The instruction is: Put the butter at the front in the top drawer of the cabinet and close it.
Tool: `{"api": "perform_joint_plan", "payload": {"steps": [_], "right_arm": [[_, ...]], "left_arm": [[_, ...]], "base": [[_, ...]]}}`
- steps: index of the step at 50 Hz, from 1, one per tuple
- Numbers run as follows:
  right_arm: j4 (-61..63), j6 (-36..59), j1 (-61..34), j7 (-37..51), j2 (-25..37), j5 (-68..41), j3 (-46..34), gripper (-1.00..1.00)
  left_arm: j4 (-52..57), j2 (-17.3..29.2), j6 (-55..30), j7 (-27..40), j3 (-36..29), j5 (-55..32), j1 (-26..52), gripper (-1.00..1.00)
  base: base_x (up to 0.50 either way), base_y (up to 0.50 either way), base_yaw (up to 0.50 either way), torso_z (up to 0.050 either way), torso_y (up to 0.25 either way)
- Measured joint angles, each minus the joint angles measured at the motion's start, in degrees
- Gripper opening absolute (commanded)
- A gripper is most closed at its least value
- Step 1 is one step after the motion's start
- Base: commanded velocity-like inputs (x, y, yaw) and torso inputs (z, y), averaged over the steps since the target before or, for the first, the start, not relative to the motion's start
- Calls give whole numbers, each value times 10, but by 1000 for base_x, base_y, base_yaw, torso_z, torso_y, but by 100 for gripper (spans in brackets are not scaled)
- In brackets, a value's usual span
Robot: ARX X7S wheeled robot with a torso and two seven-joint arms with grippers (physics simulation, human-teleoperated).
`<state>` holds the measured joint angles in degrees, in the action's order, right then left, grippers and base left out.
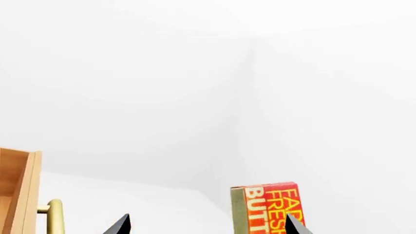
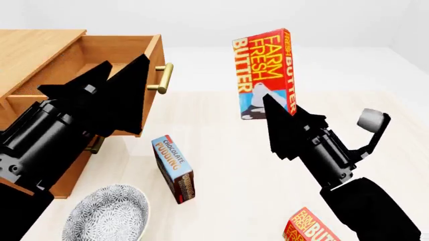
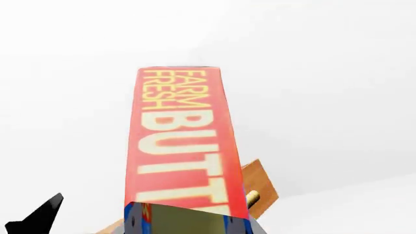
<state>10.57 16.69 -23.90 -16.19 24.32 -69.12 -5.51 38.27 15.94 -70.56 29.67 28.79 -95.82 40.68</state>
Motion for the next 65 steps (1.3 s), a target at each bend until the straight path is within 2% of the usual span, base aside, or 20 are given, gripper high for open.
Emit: {"api": "perform_joint_plan", "payload": {"steps": [26,65], "right_arm": [[6,7,21,-74,-24,-102,6,-100],[26,25,40,-125,-21,-159,-3,-100]], "left_arm": [[-70,-3,23,6,-33,-69,6,100],[-146,-6,36,-27,-75,-118,-5,100]], "base": [[0,0,0,1,1],[0,0,0,0,1]]}}
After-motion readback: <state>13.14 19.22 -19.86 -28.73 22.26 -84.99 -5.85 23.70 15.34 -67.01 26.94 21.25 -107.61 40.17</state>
